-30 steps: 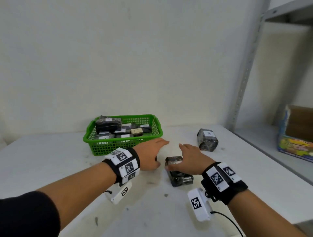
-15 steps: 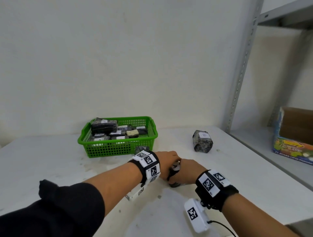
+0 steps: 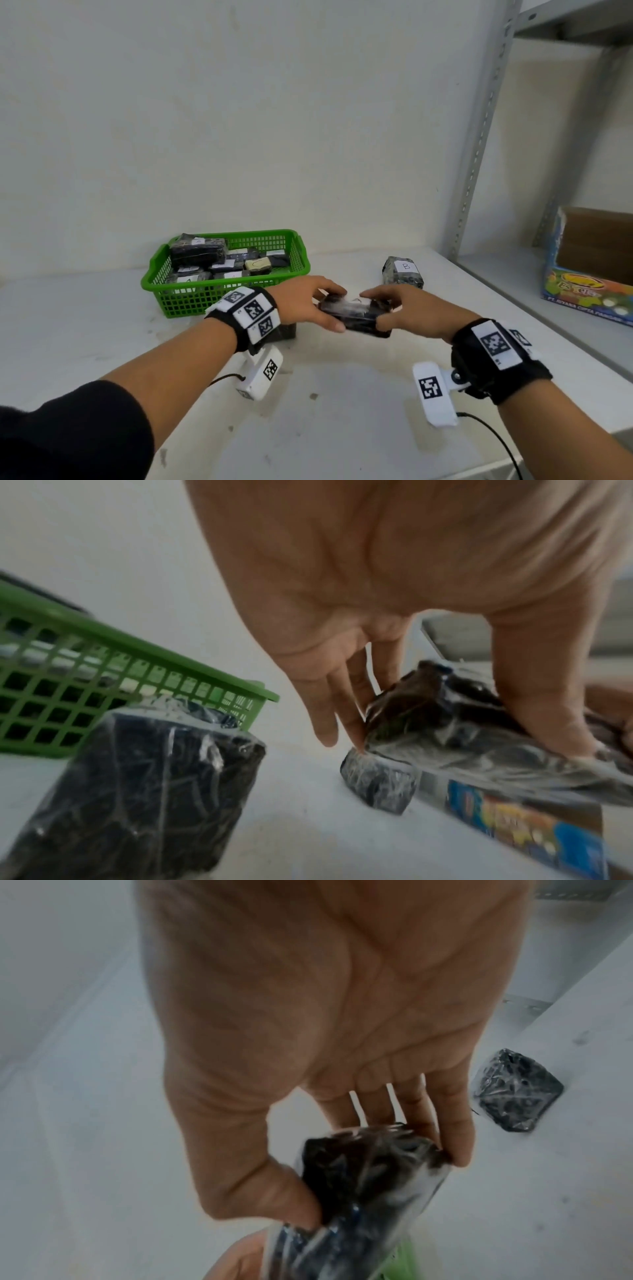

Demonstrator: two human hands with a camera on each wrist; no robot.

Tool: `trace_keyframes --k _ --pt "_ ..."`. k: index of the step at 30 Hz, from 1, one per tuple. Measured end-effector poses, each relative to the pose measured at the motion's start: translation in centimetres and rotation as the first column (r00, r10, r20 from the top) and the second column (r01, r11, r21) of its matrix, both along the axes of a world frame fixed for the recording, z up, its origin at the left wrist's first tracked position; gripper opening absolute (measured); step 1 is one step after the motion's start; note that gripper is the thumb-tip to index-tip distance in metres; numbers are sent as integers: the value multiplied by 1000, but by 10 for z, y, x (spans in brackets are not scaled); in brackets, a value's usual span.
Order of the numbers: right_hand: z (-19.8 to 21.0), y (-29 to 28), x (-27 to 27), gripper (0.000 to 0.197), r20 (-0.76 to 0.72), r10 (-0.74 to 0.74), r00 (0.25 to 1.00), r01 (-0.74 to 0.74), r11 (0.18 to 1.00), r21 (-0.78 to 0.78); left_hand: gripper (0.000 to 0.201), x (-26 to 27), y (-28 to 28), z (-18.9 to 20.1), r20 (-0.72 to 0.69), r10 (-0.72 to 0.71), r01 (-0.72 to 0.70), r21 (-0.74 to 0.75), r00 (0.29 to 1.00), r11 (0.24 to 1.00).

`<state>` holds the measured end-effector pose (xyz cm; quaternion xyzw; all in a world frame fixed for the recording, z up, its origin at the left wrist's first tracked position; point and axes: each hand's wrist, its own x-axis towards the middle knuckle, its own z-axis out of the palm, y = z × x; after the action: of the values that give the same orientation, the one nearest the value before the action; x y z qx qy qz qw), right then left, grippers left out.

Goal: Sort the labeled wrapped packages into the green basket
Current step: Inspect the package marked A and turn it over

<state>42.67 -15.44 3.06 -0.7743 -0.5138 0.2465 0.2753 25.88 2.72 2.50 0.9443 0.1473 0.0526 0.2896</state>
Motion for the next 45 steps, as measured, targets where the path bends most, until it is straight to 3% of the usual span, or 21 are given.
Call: trace_keyframes --k 4,9,14,17,18,22,24,26,29,32,36,41,45 --pt "6 12 -8 64 -138 17 990 2 991 135 77 -17 15 1 187 105 -52 -267 977 962" --pt "3 41 -25 57 -270 58 961 10 970 243 70 -43 30 -2 273 226 -111 -380 935 918" --pt "-6 79 -45 50 -505 121 855 79 931 357 48 -79 43 -6 355 366 -178 -464 860 868" --pt "-16 106 -68 65 -595 166 787 98 917 386 49 -101 53 -14 402 444 -209 -507 801 836" --pt "-20 116 -77 64 -605 178 776 97 914 393 52 -108 57 -17 411 461 -209 -525 787 825" --pt "-27 145 -111 25 -616 226 755 99 889 447 72 -135 73 -37 407 518 -150 -660 752 736" --pt "-32 157 -123 29 -611 230 757 116 874 473 88 -144 79 -46 403 556 -96 -742 727 664" --pt "-36 168 -132 35 -610 236 756 118 868 483 84 -152 84 -49 416 587 -64 -777 695 626" --pt "-36 180 -140 41 -630 247 737 100 880 463 68 -158 94 -50 449 635 -72 -780 629 622" --pt "-32 191 -144 66 -617 257 744 55 896 440 73 -162 102 -50 470 645 -75 -771 602 633" --pt "-32 194 -148 32 -588 270 762 85 860 504 70 -165 102 -55 490 611 36 -798 621 602" --pt "-36 195 -149 32 -610 280 742 65 874 481 64 -162 102 -59 518 632 90 -809 576 581" --pt "-39 191 -146 38 -689 294 663 57 898 437 75 -169 105 -60 506 638 155 -838 580 523"
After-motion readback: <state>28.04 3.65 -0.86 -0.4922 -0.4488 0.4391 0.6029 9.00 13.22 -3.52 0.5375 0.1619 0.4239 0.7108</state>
